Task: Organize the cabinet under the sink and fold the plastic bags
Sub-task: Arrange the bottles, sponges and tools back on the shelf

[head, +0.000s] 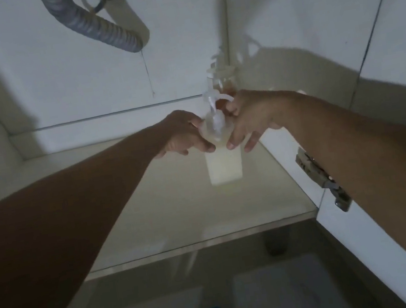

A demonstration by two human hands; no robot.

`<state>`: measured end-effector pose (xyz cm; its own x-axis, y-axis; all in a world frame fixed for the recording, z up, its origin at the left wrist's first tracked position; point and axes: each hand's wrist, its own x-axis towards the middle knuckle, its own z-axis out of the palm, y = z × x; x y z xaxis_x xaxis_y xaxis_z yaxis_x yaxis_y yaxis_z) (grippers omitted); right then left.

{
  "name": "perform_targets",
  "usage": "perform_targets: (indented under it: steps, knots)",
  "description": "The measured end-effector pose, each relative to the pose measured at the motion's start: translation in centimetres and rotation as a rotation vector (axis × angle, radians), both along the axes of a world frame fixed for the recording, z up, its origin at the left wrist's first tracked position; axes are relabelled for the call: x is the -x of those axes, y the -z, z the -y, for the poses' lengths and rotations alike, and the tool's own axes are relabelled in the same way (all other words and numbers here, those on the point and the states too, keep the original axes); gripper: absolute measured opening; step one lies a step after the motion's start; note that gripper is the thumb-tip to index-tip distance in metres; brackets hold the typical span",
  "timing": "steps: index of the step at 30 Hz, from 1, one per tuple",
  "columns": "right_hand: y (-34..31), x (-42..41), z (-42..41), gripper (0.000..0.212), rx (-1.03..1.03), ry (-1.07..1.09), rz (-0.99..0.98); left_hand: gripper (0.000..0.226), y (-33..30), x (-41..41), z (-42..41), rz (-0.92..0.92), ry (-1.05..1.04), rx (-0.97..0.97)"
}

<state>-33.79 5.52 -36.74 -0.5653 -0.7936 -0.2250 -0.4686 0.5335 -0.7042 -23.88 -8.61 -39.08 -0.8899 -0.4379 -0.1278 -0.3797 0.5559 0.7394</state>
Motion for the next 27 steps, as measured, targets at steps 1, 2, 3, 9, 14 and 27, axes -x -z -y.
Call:
perform_targets:
  steps: [1, 2, 3, 9, 14, 27]
  knots:
    - [0.1, 1.4, 1.1, 0.082, -0.003, 0.015, -0.007, 0.074, 0.3, 1.6, 0.7, -0.001, -0.029, -0.019]
    - [0.3, 2.8, 2.1, 0.076, -0.011, 0.029, -0.024, 0.072, 0.6, 3.3, 1.3, -0.004, -0.060, -0.032]
    - [0.6, 4.2, 3.0, 0.073, -0.020, 0.044, -0.043, 0.072, 1.0, 4.8, 1.7, -0.010, -0.086, -0.041]
    - [4.1, 10.1, 7.3, 0.075, 0.026, 0.194, -0.080, 0.071, 4.5, 11.9, 3.6, -0.120, -0.184, -0.146]
    - [5.9, 13.5, 9.1, 0.044, 0.129, 0.335, -0.304, 0.058, 6.1, 15.5, 4.8, -0.264, -0.213, -0.235]
    - [10.2, 16.2, 11.4, 0.025, 0.348, 0.583, -0.703, 0.031, 12.9, 20.4, 6.0, -0.428, -0.547, -0.309]
